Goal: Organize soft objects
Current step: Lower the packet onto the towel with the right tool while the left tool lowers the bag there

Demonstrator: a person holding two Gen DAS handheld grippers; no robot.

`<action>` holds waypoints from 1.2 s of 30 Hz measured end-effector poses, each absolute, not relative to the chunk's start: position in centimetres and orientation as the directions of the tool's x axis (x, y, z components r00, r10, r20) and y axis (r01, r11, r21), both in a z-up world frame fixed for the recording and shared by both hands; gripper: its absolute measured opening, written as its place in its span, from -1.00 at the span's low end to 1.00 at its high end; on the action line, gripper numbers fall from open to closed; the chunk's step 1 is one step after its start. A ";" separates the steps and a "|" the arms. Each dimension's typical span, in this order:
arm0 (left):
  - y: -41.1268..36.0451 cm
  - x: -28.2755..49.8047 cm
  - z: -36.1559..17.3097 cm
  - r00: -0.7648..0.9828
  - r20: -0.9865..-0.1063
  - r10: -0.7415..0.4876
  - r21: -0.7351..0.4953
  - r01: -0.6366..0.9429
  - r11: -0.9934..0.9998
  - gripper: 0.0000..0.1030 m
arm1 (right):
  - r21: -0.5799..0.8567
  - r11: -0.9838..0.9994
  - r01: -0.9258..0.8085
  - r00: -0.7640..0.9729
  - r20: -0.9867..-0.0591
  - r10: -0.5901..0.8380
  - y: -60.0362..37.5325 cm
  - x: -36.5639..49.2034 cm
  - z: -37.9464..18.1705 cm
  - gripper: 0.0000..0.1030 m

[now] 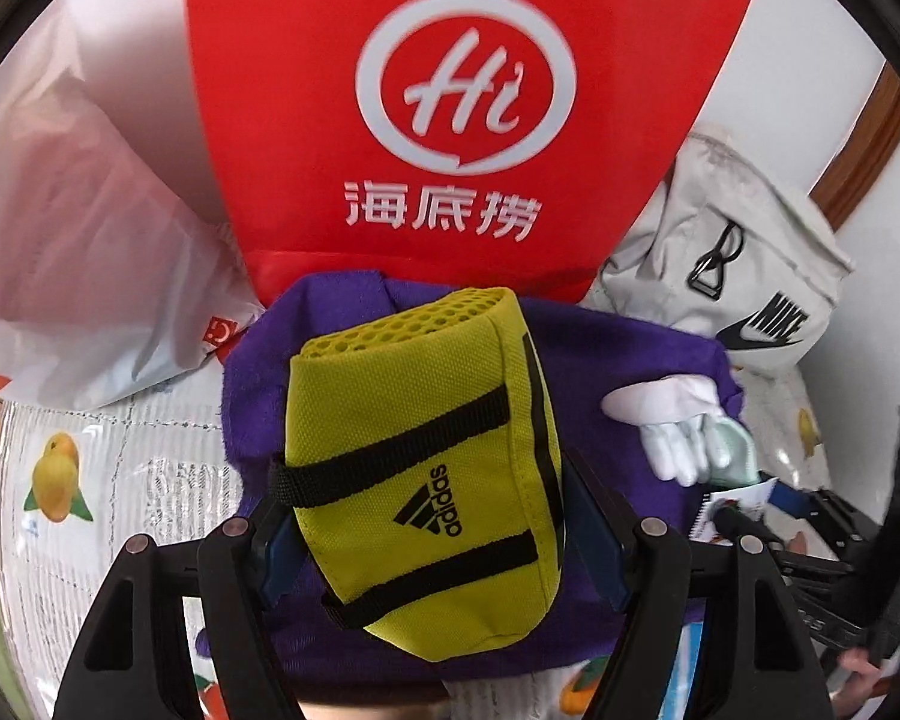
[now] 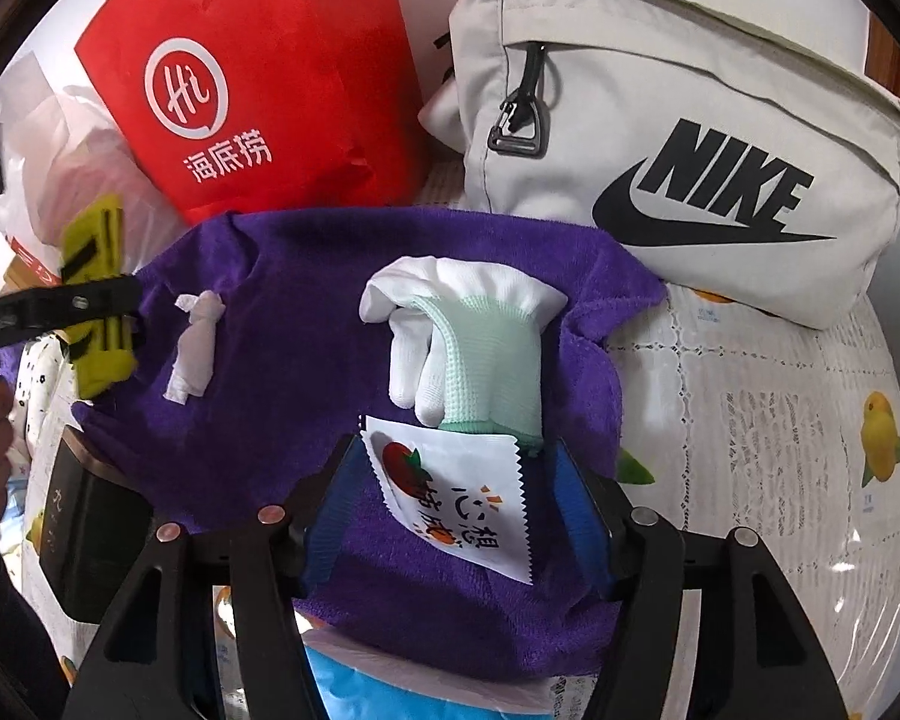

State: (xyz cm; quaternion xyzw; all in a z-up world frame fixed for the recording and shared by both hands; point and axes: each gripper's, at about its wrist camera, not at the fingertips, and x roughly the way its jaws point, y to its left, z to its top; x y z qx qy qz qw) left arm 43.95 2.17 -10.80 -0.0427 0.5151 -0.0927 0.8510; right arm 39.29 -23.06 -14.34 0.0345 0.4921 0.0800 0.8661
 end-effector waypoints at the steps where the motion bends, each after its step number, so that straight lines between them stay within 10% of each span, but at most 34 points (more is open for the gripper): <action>1: 2.3 44.1 -11.1 0.445 -0.872 -0.204 -0.172 0.110 0.979 0.42 | 0.144 0.984 -0.106 0.510 -0.842 0.178 -23.2 39.1 -14.2 0.23; 20: 1.0 44.1 -16.2 0.343 -0.933 -0.105 -0.082 0.083 0.993 0.60 | 0.168 0.980 -0.102 0.559 -0.806 0.196 -23.7 36.5 -12.6 0.24; 36: 2.8 37.0 -9.6 0.544 -0.821 -0.170 -0.143 0.093 0.985 0.61 | 0.176 0.979 -0.103 0.598 -0.776 0.202 -23.7 32.9 -10.2 0.24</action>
